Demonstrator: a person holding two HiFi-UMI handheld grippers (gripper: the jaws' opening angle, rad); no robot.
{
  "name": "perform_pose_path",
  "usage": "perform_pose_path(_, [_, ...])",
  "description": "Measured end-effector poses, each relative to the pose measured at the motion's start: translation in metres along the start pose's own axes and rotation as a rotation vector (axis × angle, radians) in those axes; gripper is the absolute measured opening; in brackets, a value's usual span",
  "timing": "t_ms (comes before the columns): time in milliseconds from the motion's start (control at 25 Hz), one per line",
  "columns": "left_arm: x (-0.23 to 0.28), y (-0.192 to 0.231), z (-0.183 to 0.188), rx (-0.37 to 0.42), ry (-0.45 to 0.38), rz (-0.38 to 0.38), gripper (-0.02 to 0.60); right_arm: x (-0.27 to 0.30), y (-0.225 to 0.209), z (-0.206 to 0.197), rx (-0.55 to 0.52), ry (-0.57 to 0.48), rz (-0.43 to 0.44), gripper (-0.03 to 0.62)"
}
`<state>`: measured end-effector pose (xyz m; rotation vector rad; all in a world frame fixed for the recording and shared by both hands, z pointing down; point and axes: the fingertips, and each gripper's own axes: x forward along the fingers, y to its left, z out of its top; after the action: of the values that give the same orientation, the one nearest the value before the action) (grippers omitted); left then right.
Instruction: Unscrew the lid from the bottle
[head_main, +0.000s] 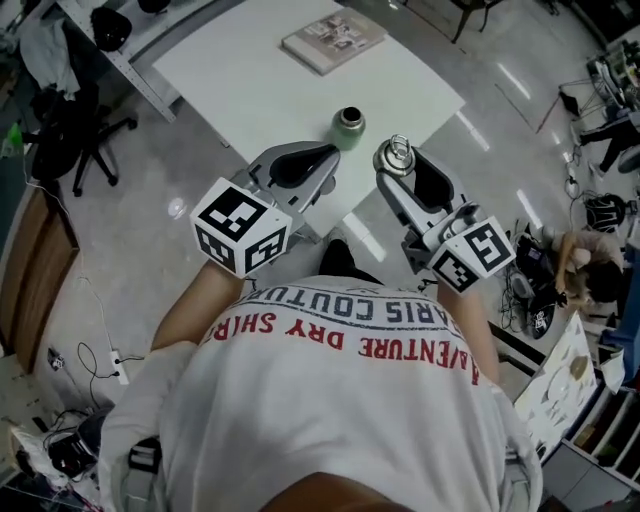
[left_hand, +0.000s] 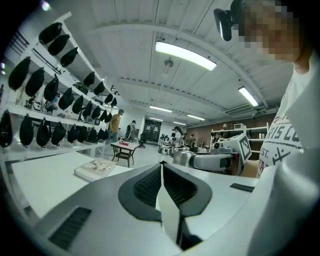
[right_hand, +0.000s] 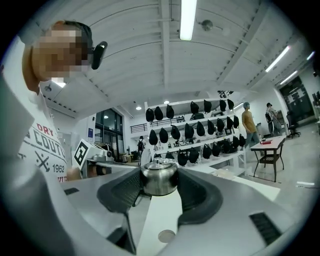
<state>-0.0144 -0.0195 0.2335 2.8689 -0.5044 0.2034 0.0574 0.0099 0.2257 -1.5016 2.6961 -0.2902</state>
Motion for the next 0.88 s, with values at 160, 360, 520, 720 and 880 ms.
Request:
perform_pose_path(160, [-0.006, -0.006, 0.004, 0.002, -0.009, 0.0, 0.038, -0.005, 0.01, 0.009, -0.022, -0.018, -0.002, 0.232])
perform_pose_path(360, [-0.012, -0.011, 0.002, 0.005, -0.002, 0.021, 0.038, -0.011, 0.017, 0.01, -0.021, -0.026, 0.0, 0.232])
perform_pose_path(520, [-0.013, -0.008, 0.0, 0.011, 0.007, 0.038, 0.038, -0.009, 0.015, 0.01, -0.019, -0.024, 0.001, 0.232])
perform_pose_path(720, [-0.01, -0.003, -0.002, -0.01, 0.013, 0.036, 0.038, -0.005, 0.012, 0.005, -0.01, -0.014, 0.0, 0.232])
perform_pose_path(880, [-0.006, 0.003, -0.003, -0.015, 0.019, 0.037, 0.038, 0.0, 0.005, 0.003, -0.002, -0.008, 0.0, 0.232])
